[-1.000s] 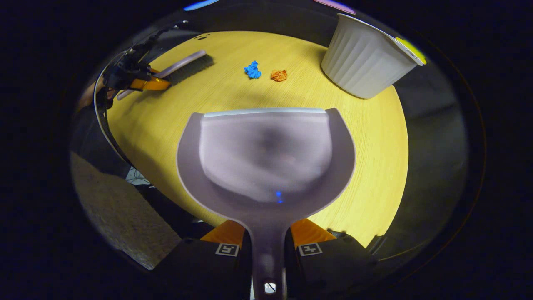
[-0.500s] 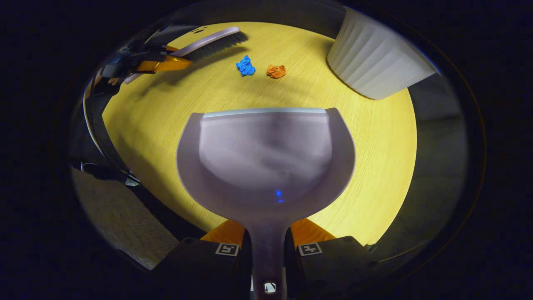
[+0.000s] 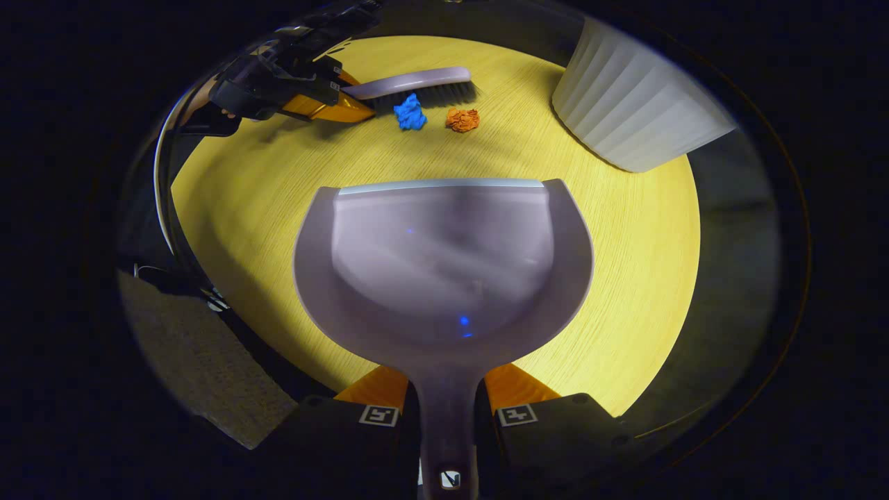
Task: Pick up the small broom and dustpan from the desktop, sweep the trash into the dustpan with the broom, and then empty the trash into the garbage bin.
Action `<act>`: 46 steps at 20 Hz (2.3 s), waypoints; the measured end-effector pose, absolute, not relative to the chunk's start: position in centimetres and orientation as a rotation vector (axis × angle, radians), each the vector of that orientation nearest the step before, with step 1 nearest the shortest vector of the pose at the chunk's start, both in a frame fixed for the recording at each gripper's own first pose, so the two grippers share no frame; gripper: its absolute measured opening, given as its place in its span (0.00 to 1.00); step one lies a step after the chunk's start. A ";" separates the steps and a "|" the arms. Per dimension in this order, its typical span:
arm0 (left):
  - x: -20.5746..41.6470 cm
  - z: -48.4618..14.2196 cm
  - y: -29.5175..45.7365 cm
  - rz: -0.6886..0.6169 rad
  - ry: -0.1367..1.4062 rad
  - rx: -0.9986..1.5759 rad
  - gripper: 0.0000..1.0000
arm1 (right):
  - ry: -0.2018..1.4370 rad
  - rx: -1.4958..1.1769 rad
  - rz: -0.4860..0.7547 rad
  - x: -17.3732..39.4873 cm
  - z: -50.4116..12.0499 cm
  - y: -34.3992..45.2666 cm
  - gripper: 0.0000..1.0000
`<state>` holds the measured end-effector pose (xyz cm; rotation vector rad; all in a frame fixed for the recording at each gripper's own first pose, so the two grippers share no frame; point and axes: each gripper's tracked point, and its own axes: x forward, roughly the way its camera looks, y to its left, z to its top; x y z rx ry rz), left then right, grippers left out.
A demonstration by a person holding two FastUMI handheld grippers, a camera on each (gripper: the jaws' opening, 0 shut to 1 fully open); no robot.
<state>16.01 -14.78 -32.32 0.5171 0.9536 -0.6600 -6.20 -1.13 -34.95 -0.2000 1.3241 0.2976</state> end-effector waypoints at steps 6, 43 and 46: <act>11.4 -31.5 -19.5 -0.861 1.044 0.456 0.27 | 1.276 -0.209 0.317 -6.1 -35.5 -1.6 0.40; 3.6 -27.8 -2.1 -0.456 0.981 0.069 0.25 | 0.974 0.107 -0.149 -2.2 -12.7 -14.9 0.36; 3.1 -28.0 -1.3 -0.451 0.981 0.065 0.25 | 0.960 0.082 -0.181 0.8 -10.3 -17.1 0.37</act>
